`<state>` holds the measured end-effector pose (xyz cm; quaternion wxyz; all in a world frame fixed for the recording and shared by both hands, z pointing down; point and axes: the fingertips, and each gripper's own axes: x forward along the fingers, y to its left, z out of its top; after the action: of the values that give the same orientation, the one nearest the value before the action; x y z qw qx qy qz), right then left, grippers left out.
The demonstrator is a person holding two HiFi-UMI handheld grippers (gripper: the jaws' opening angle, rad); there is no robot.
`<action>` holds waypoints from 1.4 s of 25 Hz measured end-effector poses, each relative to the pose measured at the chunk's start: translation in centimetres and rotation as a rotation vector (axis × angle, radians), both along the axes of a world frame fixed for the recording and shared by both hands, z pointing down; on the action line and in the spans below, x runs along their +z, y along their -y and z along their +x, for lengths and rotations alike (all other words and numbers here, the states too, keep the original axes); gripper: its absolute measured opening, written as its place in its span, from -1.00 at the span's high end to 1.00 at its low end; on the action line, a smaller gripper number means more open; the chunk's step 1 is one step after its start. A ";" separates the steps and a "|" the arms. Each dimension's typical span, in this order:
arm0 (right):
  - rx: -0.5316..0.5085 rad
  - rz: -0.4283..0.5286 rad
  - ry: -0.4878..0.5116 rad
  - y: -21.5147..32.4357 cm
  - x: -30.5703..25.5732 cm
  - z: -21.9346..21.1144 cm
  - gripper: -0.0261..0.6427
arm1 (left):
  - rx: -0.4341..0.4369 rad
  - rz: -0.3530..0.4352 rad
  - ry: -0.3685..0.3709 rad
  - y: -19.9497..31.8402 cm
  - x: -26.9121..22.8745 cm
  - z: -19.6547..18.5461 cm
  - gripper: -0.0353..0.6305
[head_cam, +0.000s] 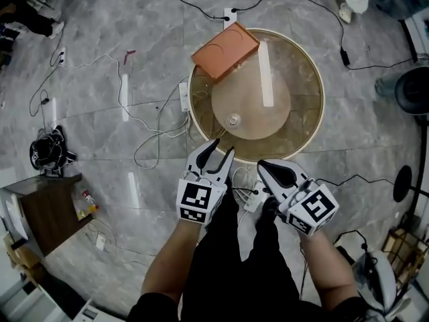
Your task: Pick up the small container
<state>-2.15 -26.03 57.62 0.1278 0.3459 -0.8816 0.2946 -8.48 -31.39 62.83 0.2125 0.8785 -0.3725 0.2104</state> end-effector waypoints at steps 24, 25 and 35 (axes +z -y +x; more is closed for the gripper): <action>0.016 -0.111 -0.021 0.7 20.3 0.0 0.88 | 0.066 0.111 0.009 7.0 22.0 4.0 -0.18; 0.019 -0.109 -0.019 0.9 20.7 0.1 0.88 | 0.071 0.112 0.012 7.0 22.6 4.2 -0.18; 0.014 -0.130 -0.027 1.8 22.6 0.2 0.88 | 0.139 0.128 0.073 8.4 26.7 6.1 -0.18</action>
<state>-1.96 -27.85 80.24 0.1598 0.3470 -0.8563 0.3475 -2.42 -39.75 89.54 0.1269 0.9057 -0.3309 0.2324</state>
